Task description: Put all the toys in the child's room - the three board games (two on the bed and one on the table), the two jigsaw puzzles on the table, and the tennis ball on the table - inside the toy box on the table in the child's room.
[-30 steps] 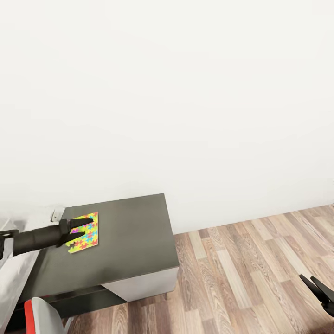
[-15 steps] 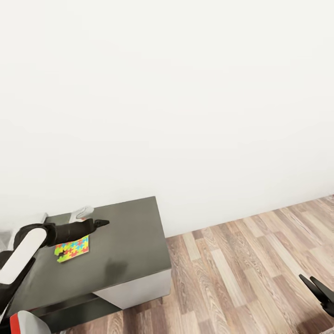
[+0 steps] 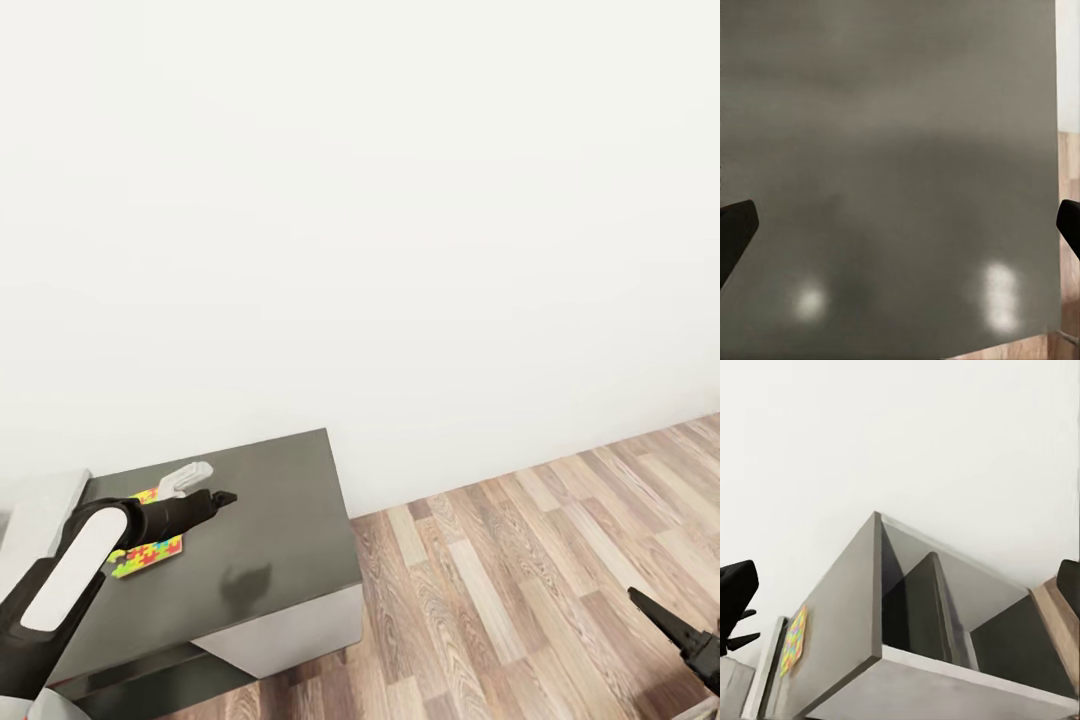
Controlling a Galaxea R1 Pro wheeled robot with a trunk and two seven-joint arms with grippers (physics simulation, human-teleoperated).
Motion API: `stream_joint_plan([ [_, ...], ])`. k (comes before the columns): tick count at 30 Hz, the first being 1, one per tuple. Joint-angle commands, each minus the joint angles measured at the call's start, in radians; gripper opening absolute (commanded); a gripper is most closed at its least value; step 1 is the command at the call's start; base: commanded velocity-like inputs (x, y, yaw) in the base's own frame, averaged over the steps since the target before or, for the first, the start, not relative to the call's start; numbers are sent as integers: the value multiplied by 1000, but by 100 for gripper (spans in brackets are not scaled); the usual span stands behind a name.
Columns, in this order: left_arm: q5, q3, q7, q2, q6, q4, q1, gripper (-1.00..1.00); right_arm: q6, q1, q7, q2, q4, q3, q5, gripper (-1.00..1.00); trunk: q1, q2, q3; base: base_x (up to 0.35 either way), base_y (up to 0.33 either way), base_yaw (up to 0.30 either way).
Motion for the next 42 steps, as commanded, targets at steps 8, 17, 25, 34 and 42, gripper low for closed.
stream_joint_plan([
  [8,10,-1,7,6,-2,10,1,100,17,-1,-36,5,-31,2,7,100,1,-2,-1,0,0,-3],
  [17,15,-1,12,6,9,12,2,100,19,0,-81,6,-36,36,5,100,1,-2,0,0,-5,0],
  [25,12,-2,14,2,4,12,3,100,20,-1,-87,6,-38,43,6,100,1,-2,0,0,-201,0],
  [34,13,-2,14,2,11,12,3,100,12,-1,-87,6,-39,44,8,100,1,-2,8,0,-129,95],
  [42,16,0,14,8,12,12,4,100,8,-1,-89,7,-46,45,8,100,1,-2,20,0,-32,143],
])
